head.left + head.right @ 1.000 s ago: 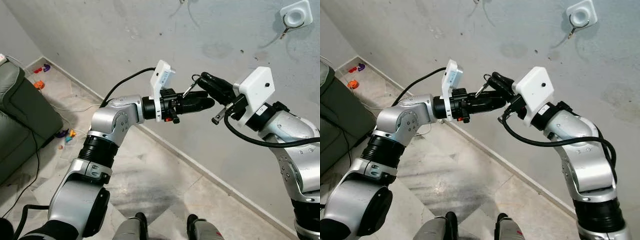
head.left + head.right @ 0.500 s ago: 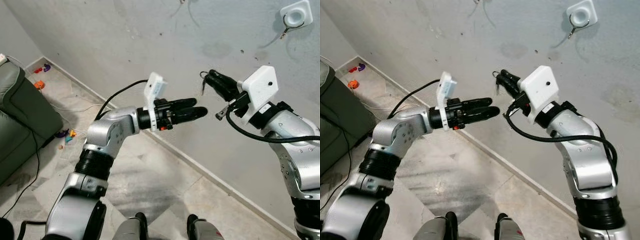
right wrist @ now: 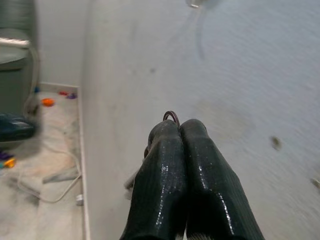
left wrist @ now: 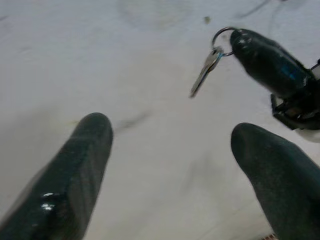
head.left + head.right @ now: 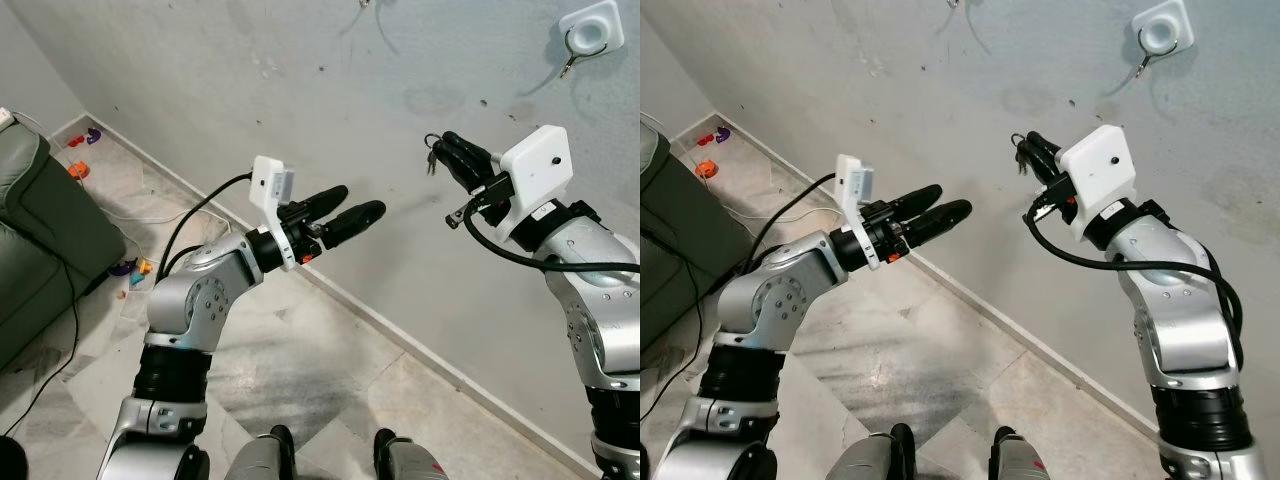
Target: Hang keys on a hook
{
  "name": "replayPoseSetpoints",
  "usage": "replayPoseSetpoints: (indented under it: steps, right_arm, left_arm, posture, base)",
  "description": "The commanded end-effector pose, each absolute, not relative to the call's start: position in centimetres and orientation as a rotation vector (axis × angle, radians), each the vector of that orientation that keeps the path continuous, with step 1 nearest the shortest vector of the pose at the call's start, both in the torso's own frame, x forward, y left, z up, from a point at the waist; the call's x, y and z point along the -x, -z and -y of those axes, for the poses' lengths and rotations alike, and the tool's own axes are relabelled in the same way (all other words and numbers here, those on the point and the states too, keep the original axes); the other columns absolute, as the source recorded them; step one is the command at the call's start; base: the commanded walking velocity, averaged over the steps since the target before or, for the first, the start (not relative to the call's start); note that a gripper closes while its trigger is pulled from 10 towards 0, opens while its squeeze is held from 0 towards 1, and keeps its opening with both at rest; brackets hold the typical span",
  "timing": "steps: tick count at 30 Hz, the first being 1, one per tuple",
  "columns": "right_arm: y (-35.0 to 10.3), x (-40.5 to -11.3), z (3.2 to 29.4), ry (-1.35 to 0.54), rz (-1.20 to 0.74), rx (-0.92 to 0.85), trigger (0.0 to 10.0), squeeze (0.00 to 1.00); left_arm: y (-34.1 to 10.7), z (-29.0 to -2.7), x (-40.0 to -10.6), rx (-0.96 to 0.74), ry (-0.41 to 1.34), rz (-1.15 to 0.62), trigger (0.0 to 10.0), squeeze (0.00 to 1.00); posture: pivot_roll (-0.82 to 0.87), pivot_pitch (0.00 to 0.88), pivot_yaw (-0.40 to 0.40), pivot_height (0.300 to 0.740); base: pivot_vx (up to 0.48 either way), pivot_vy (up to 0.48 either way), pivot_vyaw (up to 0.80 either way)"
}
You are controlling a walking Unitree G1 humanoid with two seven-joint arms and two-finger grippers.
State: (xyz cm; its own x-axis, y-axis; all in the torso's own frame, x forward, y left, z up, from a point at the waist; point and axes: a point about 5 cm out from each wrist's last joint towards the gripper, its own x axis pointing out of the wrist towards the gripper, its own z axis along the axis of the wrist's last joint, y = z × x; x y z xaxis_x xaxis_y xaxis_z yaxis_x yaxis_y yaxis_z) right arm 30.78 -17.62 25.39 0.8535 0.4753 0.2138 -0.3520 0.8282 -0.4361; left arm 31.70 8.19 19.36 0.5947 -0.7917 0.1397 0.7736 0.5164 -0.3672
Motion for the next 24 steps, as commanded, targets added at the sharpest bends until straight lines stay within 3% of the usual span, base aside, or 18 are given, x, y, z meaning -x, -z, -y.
replayPoseSetpoints:
  steps: [1,12,13,14,15,16,17,24]
  right_arm:
    - [-25.8,-30.8,18.1,-0.408,0.346,0.382,0.0,0.0]
    - [-26.1,-31.4,20.1,-0.21,0.404,0.252,0.0,0.0]
    - [-26.2,-31.4,20.2,-0.198,0.408,0.242,0.0,0.0]
    - [-26.1,-31.3,20.3,-0.189,0.411,0.233,0.0,0.0]
    - [-26.1,-31.3,20.3,-0.189,0.411,0.233,0.0,0.0]
    - [-26.1,-31.3,20.4,-0.181,0.412,0.226,0.0,0.0]
    - [-26.0,-31.2,20.5,-0.172,0.415,0.218,0.0,0.0]
    - [-26.3,-30.5,20.7,-0.132,0.463,0.142,0.0,0.0]
  left_arm:
    - [-18.9,-8.9,-31.5,0.401,0.887,-0.059,10.0,1.0]
    - [-18.1,-8.4,-29.5,0.419,0.827,-0.073,10.0,1.0]
    - [-18.3,-8.4,-29.5,0.416,0.821,-0.061,10.0,0.91]
    - [-18.6,-8.3,-29.5,0.41,0.816,-0.044,10.0,0.64]
    - [-18.6,-8.3,-29.5,0.41,0.816,-0.044,10.0,0.64]
    - [-18.9,-8.4,-29.6,0.399,0.803,-0.023,10.0,0.45]
    - [-19.3,-8.3,-29.6,0.383,0.784,-0.002,10.0,0.0]
    - [-19.5,-8.2,-29.0,0.331,0.738,0.034,10.0,0.0]
  posture:
    - [-0.1,0.184,0.108,0.74]
    - [-0.08,0.183,0.112,0.74]
    - [-0.08,0.184,0.114,0.74]
    - [-0.08,0.183,0.113,0.74]
    - [-0.08,0.183,0.113,0.74]
    - [-0.08,0.184,0.114,0.74]
    - [-0.08,0.186,0.115,0.74]
    - [-0.08,0.189,0.121,0.74]
  base:
    - [0.0,0.0,0.0]
    - [0.0,0.0,0.0]
    - [0.0,0.0,0.0]
    - [0.0,0.0,0.0]
    - [0.0,0.0,0.0]
    - [0.0,0.0,0.0]
    - [0.0,0.0,0.0]
    - [0.0,0.0,0.0]
